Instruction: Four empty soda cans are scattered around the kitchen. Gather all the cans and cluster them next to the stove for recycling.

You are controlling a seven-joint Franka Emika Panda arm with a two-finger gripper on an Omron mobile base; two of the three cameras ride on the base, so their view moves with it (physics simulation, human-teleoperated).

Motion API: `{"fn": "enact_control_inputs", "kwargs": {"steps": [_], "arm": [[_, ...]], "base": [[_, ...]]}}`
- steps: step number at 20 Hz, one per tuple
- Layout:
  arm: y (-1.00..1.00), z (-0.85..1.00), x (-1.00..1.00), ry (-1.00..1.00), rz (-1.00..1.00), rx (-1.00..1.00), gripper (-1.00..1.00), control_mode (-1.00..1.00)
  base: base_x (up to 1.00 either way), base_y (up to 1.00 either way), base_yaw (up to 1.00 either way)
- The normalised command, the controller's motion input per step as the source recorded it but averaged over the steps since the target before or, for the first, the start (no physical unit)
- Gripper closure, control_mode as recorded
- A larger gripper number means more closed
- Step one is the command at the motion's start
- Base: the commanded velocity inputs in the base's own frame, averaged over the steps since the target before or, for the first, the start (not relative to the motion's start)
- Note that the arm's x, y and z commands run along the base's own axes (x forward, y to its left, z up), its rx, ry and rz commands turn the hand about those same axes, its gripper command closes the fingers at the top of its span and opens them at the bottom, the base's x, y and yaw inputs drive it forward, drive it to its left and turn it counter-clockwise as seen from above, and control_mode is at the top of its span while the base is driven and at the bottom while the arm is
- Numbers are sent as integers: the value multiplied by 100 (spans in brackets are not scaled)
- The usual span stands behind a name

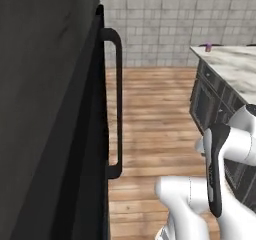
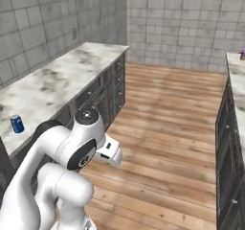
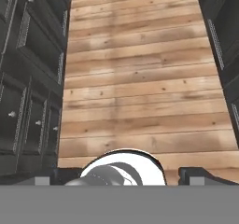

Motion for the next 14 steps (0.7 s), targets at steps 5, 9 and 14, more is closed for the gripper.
{"fn": "enact_control_inputs", "kwargs": {"steps": [5,9,14], "arm": [[0,0,0,0,0,0,-100,100],[0,0,0,0,0,0,-100,100],[0,0,0,0,0,0,-100,100]], "base": [[97,-21,9],[88,-26,20],[29,-38,31]]}}
